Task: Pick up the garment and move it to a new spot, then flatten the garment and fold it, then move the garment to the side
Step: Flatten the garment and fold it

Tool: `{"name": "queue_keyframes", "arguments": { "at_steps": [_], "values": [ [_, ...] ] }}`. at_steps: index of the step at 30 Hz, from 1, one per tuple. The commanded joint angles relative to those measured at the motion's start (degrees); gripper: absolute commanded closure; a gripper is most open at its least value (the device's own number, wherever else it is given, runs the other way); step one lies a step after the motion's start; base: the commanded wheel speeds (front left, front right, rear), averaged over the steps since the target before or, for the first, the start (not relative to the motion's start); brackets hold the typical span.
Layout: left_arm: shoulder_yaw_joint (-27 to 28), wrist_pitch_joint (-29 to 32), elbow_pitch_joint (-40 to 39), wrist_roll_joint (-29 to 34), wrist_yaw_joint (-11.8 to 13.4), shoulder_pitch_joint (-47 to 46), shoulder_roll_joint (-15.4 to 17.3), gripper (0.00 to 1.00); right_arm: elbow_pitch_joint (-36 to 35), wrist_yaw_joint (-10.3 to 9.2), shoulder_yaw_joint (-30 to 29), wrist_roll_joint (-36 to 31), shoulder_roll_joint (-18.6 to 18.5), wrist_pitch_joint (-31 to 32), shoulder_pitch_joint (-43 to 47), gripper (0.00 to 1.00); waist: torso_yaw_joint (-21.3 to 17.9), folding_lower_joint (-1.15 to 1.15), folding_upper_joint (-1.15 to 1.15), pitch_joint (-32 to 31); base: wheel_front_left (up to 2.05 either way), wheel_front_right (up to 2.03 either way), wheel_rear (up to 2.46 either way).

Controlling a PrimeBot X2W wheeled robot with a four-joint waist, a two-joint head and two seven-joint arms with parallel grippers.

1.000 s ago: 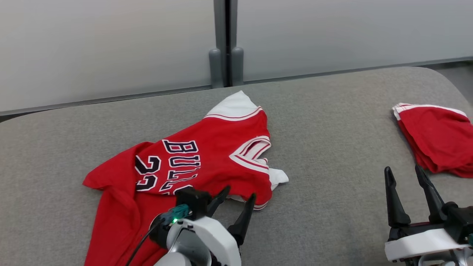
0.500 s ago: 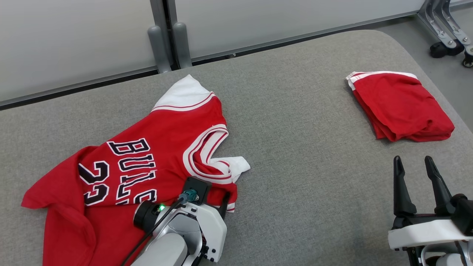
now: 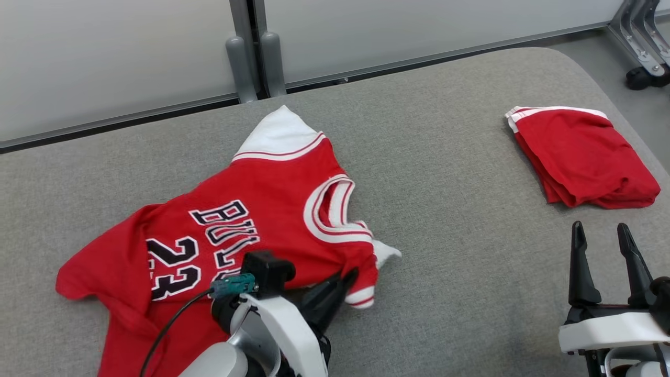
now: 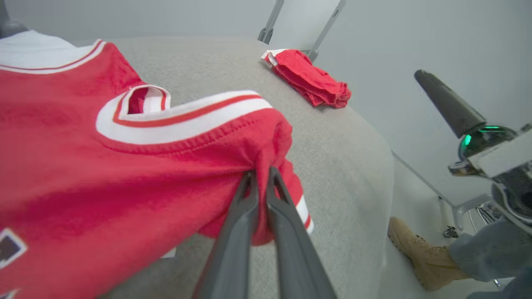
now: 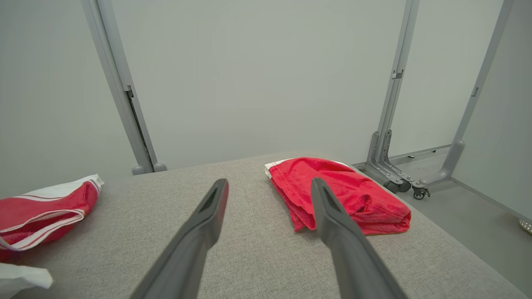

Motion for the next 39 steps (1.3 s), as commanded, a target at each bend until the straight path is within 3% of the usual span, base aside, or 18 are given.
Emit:
{"name": "queue_keyframes", "arguments": {
  "at_steps": [1, 3, 6, 8, 11, 15, 17, 18, 19, 20, 21, 26, 30, 35, 39],
  "values": [
    [-0.11, 1.81, -6.37, -2.89, -1.39, 2.27, 1.83, 1.0, -0.21, -0.02, -0.11, -0.51, -0.21, -0.29, 0.45, 0.0, 0.64, 0.0, 0.0, 0.01, 0.0, 0.0, 0.0],
    [0.63, 3.62, -12.83, -6.23, -2.04, 4.17, 4.4, 1.0, -0.16, -0.02, 0.02, -0.73, -0.22, -0.29, 0.35, 0.0, 1.01, 0.0, 0.0, 0.13, 0.0, 0.0, 0.0],
    [1.02, 5.42, -21.72, -16.11, -3.11, 6.54, 5.28, 1.0, -0.18, -0.02, 0.45, -1.13, -0.24, -0.29, -0.19, 0.0, 1.38, 0.0, 0.0, 0.6, 0.0, 0.0, 0.0],
    [2.63, 6.22, -23.6, -21.97, -3.26, 6.72, 6.43, 1.0, -0.23, -0.02, 0.6, -1.41, -0.23, -0.29, -0.56, 0.0, 1.65, 0.0, 0.0, 1.02, 0.0, 0.0, 0.0],
    [3.58, 7.95, -19.33, -25.1, -3.17, 4.4, 6.53, 1.0, -0.13, -0.02, 1.06, -1.8, -0.23, -0.29, -0.87, 0.0, 1.92, 0.0, 0.0, 1.56, 0.0, 0.0, 0.0],
    [2.9, 7.3, -6.78, -21.02, -0.96, -1.11, 3.87, 1.0, 0.12, -0.02, 1.98, -1.91, -0.24, -0.29, -1.41, 0.0, 1.55, 0.0, 0.0, 2.03, 0.0, 0.0, 0.0],
    [2.04, 5.49, -0.21, -17.72, -0.17, -3.92, 2.39, 0.71, 0.29, -0.02, 2.51, -1.79, -0.25, -0.29, -1.84, 0.0, 1.04, 0.0, 0.0, 2.3, 0.0, 0.0, 0.0],
    [1.88, 4.36, 2.82, -16.81, 0.24, -5.04, 1.36, 0.48, 0.29, -0.02, 2.73, -1.73, -0.24, -0.29, -1.93, 0.0, 0.83, 0.0, 0.0, 2.44, 0.0, 0.0, 0.0],
    [1.73, 2.93, 5.49, -15.46, 0.4, -6.19, 0.59, 0.11, 0.3, -0.02, 2.92, -1.64, -0.23, -0.29, -1.98, 0.0, 0.63, 0.0, 0.0, 2.56, 0.0, 0.0, 0.0],
    [1.73, 2.93, 5.49, -15.46, 0.4, -6.19, 0.59, 0.11, 0.3, -0.02, 2.92, -1.64, -0.23, -0.29, -1.98, 0.0, 0.63, 0.0, 0.0, 2.56, 0.0, 0.0, 0.0],
    [1.58, 1.27, 8.12, -13.94, 0.79, -7.35, 0.03, 0.0, 0.31, -0.02, 2.91, -1.53, -0.24, -0.29, -1.93, 0.0, 0.48, 0.0, 0.0, 2.67, 0.0, 0.0, 0.0],
    [1.34, -8.67, 16.83, -6.69, 4.19, -10.26, -1.24, 0.0, 0.19, -0.02, 2.02, -1.17, -0.23, -0.29, -0.92, 0.0, 0.53, 0.0, 0.0, 2.86, 0.0, 0.0, 0.0],
    [2.76, -17.21, 16.37, -3.87, 6.37, -8.24, -0.5, 0.0, -0.23, -0.02, 0.56, -1.11, -0.23, -0.29, -0.27, 0.0, 2.02, 0.0, 0.0, 2.13, 0.0, 0.0, 0.0],
    [8.53, -21.51, 5.51, -0.69, 10.48, 0.92, 2.34, 0.0, -2.08, -0.02, -1.9, -2.54, -0.23, -0.29, 0.59, 0.0, 6.29, 0.0, 0.0, -0.37, 0.0, 0.0, 0.0],
    [17.92, -21.56, -5.96, 5.58, 12.98, 11.15, 2.05, 0.0, -3.15, -0.02, -3.98, -3.12, -0.25, -0.29, 1.21, 0.0, 9.87, 0.0, 0.0, -2.09, 0.0, 0.0, 0.0]
  ]
}}
